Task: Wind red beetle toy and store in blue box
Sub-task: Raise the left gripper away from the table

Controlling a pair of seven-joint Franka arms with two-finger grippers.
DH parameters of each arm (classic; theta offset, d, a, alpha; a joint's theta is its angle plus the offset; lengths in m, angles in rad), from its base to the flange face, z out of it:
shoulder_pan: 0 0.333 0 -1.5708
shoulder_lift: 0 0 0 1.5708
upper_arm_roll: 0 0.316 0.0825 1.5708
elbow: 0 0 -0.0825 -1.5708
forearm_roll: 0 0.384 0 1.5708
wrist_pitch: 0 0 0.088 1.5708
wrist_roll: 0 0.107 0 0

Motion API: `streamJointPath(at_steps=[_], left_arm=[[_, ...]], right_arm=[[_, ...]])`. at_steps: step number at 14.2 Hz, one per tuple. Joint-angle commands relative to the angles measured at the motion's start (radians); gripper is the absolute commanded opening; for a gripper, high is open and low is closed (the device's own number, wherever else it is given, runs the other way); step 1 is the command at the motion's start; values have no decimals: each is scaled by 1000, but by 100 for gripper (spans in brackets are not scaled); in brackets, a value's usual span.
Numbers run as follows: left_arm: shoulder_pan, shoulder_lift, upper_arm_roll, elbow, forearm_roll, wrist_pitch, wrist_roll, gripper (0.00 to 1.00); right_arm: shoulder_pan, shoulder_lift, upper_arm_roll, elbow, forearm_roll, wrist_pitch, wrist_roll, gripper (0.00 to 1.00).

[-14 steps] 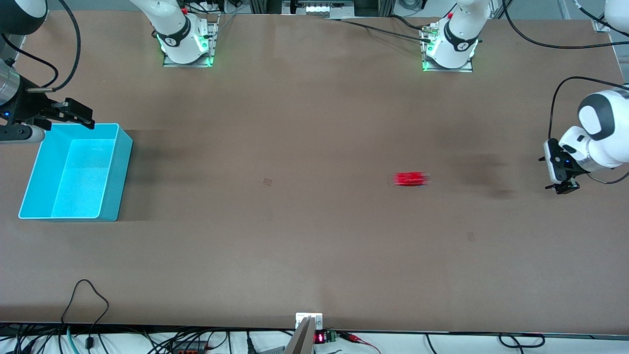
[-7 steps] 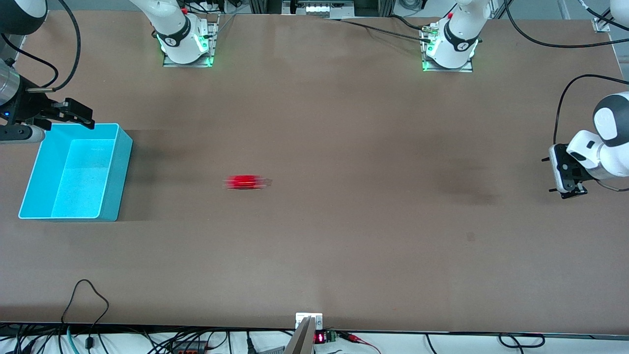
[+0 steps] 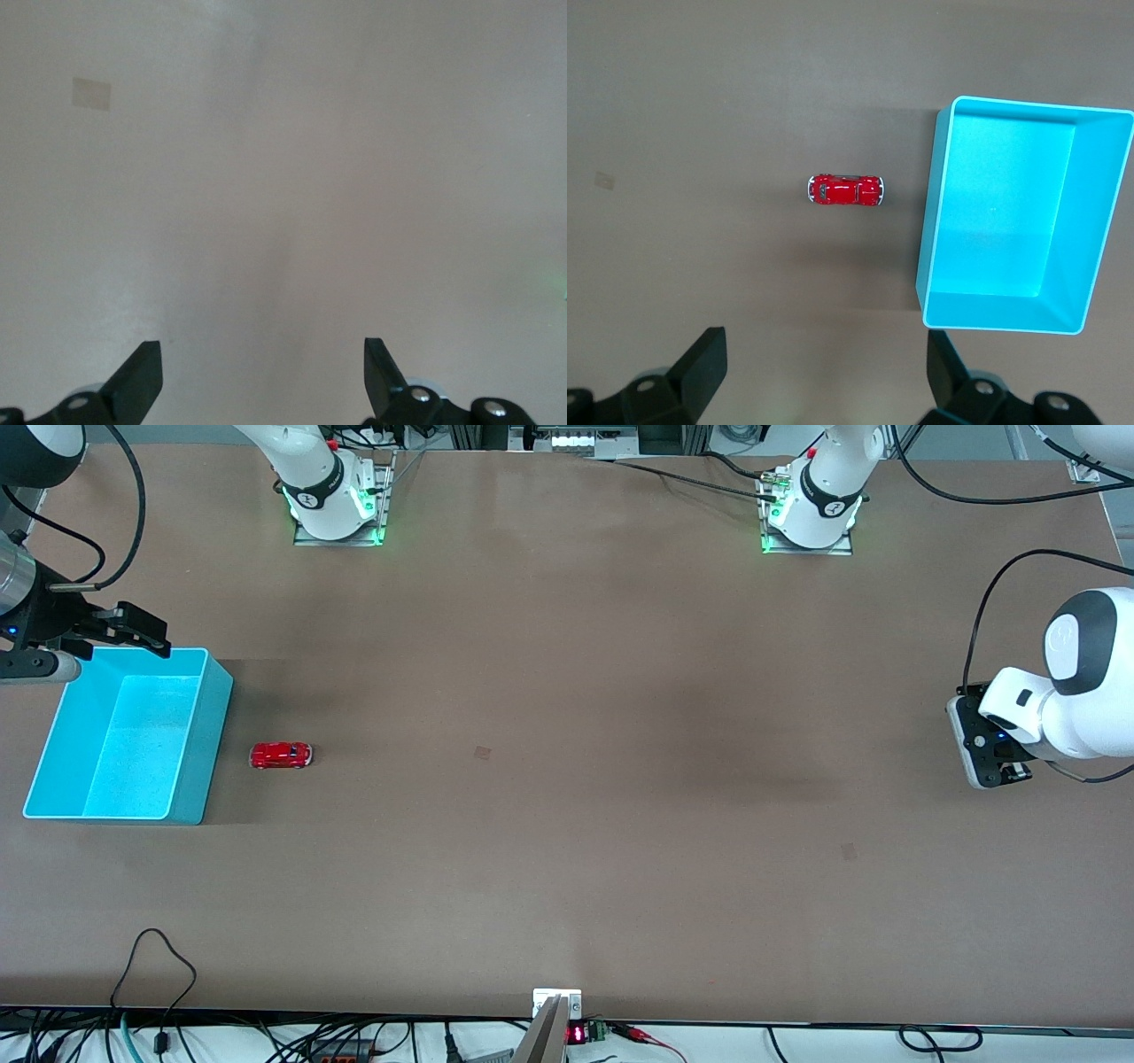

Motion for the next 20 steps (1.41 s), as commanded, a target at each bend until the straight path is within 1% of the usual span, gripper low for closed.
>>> streamJointPath(at_steps=[1,4,6,8,11,14,15,16,18,20], left_arm=[[-24,-22,3,58,26,-102,-110,100],[-52,-71,3,104,28,-190,-300,100],[-58,-86,3,114,25,-249,-422,100],[-82,-103,1,152,23,-294,-569,100],[-137,-100,3,262,25,-386,-782,100],[-197,-103,1,324,26,-452,-1026,100],[-234,-103,4,362,26,-492,-1109,100],[-248,-102,4,394,26,-532,-1167,100],[-248,-102,6,425,11,-592,-1197,100],[-243,-102,10,477,6,-619,-1197,100]], right_arm=[[-2,7,-2,20,19,-18,3,100],[-2,6,-2,20,19,-18,3,100],[-2,7,-2,20,21,-18,3,100],[1,9,-2,20,22,-19,-3,100],[12,9,0,20,22,-28,0,100],[26,10,0,20,22,-33,1,100],[29,10,0,20,22,-33,1,100],[32,9,0,20,22,-33,1,100],[35,9,0,20,30,-32,-4,100],[55,26,0,21,32,-27,-5,100]])
